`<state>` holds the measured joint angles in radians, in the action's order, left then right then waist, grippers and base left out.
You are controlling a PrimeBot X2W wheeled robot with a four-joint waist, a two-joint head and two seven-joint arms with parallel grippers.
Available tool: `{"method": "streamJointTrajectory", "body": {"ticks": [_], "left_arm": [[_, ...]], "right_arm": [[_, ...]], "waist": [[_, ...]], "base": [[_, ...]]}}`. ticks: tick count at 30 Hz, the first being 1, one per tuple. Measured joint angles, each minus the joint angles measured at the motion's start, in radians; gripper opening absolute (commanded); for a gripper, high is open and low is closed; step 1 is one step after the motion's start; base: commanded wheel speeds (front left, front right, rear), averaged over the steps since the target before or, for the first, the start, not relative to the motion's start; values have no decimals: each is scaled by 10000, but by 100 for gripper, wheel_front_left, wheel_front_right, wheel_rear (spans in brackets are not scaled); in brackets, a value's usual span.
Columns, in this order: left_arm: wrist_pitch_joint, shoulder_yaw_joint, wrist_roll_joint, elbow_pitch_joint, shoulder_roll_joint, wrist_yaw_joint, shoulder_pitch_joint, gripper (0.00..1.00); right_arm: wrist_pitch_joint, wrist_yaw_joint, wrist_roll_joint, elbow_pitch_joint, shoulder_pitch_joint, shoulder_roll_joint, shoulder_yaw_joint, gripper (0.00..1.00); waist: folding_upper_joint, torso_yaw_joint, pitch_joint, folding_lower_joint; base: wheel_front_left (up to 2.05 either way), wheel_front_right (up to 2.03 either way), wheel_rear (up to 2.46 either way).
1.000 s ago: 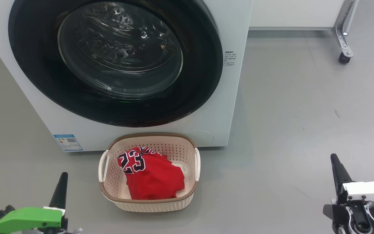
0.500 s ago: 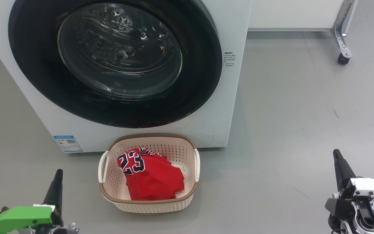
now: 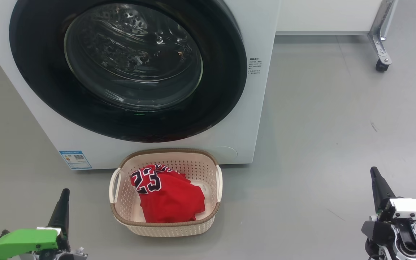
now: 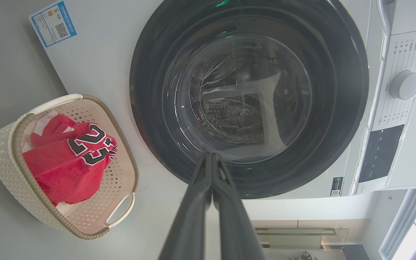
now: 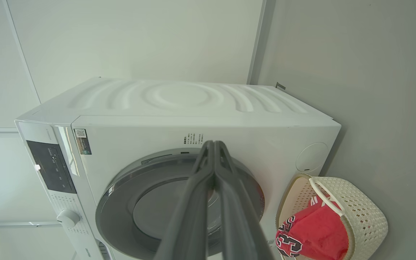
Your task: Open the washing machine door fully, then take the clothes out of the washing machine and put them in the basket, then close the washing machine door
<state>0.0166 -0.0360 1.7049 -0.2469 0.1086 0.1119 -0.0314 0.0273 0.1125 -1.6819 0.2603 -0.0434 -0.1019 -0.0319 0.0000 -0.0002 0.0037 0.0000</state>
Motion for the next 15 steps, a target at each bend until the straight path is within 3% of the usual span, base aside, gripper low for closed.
{"method": "streamJointTrajectory", "body": {"ticks": [15], "left_arm": [[2, 15, 0, -84, -2, 4, -42, 0]], "right_arm": [[27, 8, 0, 59, -97, 2, -21, 0]], "waist": [[0, 1, -4, 0]], "base": [[0, 0, 0]]}}
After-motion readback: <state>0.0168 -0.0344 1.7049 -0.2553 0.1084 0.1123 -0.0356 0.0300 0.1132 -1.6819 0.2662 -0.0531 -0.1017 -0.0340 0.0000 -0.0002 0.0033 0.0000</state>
